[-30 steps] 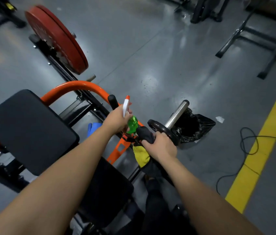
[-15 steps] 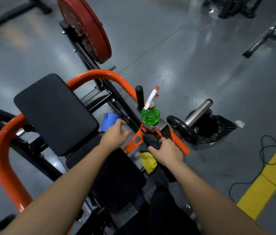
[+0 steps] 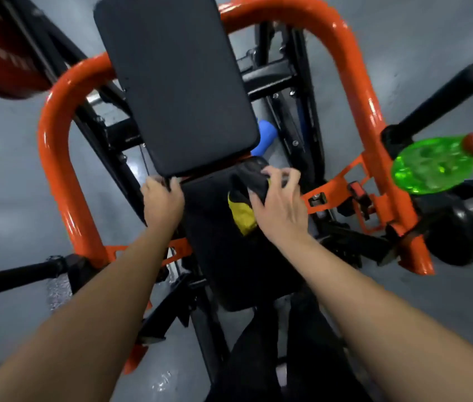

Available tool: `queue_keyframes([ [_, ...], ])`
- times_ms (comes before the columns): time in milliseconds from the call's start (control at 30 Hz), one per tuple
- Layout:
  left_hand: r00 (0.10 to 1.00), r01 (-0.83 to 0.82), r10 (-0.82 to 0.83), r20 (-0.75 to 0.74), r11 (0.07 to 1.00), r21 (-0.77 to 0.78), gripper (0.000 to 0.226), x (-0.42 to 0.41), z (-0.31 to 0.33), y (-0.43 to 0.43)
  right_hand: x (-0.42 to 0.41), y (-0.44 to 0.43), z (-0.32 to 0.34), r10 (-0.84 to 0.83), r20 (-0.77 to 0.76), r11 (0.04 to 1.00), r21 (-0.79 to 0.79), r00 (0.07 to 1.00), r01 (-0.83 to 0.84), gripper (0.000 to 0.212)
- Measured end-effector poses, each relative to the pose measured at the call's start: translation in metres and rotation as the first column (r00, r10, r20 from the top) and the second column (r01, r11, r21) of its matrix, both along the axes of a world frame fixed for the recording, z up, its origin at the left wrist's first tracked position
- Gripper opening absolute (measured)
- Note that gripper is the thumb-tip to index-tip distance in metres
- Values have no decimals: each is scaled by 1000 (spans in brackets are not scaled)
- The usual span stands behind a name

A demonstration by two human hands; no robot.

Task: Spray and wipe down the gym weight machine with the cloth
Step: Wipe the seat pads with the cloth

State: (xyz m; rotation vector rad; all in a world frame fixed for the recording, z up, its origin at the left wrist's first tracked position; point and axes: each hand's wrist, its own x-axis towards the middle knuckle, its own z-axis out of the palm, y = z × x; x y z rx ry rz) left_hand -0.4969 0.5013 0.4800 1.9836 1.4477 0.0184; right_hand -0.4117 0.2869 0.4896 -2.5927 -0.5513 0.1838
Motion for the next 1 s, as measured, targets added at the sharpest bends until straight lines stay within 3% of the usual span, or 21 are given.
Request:
queue_keyframes([
  [100,971,-238,238,-7,970,-56,62,22,-38,9,24,38,-46,152,157,974,-192,976,-121,44],
  [167,950,-312,312,-21,950,-25,69,28,-69,4,33,48,-77,211,208,949,-277,955,-149,42],
  [267,934,-350,356,1,919,182,60,34,-87,-8,39,43,-103,207,316,961,-244,926,-132,45],
  [333,933,-336,354,-56,918,210,56,34,-85,-8,37,43,-103,214,357,967,-208,909,-146,51],
  [500,953,-286,298,-56,944,164,56,35,-76,-4,50,26,-94,385,295,919,-205,875,-335,76],
  [633,960,-262,275,-57,949,173,58,33,-79,-1,41,2,-107,489,310,872,-199,815,-447,61],
  [733,963,-248,262,-59,953,176,59,34,-80,-1,-1,-34,-122,509,181,849,-263,842,-457,54],
  [833,961,-260,272,-46,950,173,58,31,-81,-2,-28,-62,-131,604,18,758,-322,797,-567,51],
  [900,959,-280,283,11,941,188,58,30,-85,0,-20,-62,-123,658,2,714,-321,753,-622,51],
  [933,958,-285,287,19,939,194,59,30,-86,-1,-8,-55,-113,661,22,714,-325,750,-620,50],
  [1000,961,-268,277,-8,938,219,58,30,-86,-3,28,-30,-89,533,96,816,-321,841,-480,46],
])
